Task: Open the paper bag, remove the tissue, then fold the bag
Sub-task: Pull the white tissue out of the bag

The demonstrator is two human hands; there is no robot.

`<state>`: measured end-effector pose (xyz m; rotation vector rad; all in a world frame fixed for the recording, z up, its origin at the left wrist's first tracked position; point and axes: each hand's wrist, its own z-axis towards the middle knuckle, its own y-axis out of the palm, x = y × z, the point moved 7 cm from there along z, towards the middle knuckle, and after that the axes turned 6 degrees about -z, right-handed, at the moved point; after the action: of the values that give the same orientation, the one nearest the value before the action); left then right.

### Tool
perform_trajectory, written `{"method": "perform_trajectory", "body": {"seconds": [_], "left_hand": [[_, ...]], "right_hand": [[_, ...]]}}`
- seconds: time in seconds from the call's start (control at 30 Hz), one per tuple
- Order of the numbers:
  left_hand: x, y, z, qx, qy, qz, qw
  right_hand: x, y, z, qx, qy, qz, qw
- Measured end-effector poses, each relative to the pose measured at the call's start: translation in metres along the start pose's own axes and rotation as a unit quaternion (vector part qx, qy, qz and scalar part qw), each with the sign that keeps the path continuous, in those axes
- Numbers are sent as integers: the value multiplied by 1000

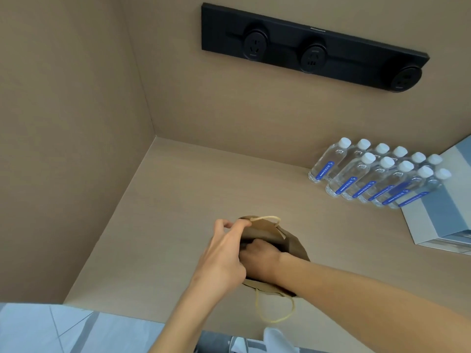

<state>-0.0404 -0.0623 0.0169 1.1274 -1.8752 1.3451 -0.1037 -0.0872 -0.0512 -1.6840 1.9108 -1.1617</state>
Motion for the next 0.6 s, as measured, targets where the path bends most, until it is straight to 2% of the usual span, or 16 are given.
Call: {"method": "perform_trajectory", "body": {"seconds": [0.1,0.17,0.2,0.27,0.33,0.43,0.5,0.6], "left_hand": [[-2,-10,4,20,6,-18,1000],[-2,-17,6,28,17,-41,999],[0,-21,6,30,28,-56,998],[5,-28,3,45,52,-84,994],[11,-37,-1,71,63,-114,989],[24,-55,-14,153,76,-151,974],[32,-65,-27,200,85,-185,958],[43,-65,-44,199,71,-264,941]], "right_hand": [[22,-31,-21,80,96,192,973],[42,-43,-45,103,180,312,927],[53,-44,-58,100,220,381,893],[69,-45,-84,86,262,531,801],[78,-44,-109,86,273,670,685],[84,-45,-144,138,243,800,531],[83,-47,-160,183,197,852,449],[78,-52,-178,237,129,894,357]]}}
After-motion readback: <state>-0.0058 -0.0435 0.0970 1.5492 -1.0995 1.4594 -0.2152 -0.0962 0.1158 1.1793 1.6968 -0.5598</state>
